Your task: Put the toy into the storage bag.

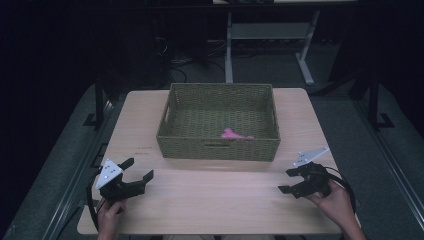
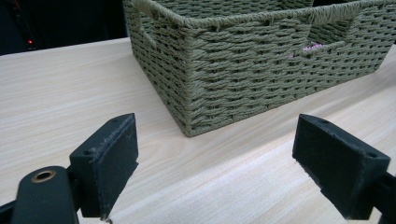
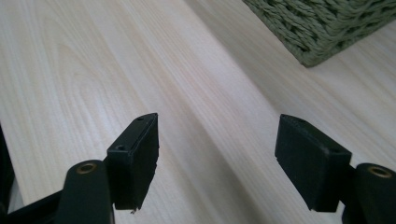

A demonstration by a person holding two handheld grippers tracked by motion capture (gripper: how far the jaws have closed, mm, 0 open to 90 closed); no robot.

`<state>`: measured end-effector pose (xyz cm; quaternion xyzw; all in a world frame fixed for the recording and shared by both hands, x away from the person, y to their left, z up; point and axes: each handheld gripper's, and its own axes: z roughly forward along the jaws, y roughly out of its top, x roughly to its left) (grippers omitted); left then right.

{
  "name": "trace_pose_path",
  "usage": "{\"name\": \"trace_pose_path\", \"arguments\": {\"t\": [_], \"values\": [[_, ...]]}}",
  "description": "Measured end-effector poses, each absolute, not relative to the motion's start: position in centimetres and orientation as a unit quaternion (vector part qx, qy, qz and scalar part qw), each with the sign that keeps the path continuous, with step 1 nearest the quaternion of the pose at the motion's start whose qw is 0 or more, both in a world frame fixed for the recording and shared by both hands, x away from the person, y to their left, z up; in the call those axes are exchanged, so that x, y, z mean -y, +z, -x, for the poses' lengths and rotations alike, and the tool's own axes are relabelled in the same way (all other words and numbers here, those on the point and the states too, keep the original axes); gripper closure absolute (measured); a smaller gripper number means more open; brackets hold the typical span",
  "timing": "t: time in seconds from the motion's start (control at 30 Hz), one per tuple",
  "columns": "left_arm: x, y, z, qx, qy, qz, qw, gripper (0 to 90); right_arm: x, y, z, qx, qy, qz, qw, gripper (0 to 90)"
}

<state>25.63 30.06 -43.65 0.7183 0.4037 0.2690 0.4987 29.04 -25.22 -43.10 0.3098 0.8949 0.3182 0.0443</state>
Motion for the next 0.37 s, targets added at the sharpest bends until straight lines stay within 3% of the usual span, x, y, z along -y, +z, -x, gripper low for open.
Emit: {"name": "trace_pose_path", "arguments": {"t": [0.37], "values": [[-29.9, -43.7, -26.0, -0.401, 0.267, -0.721, 0.498, 13.8, 24.5, -44.0, -27.3, -0.888, 0.334, -0.31, 0.06, 28.0]]}}
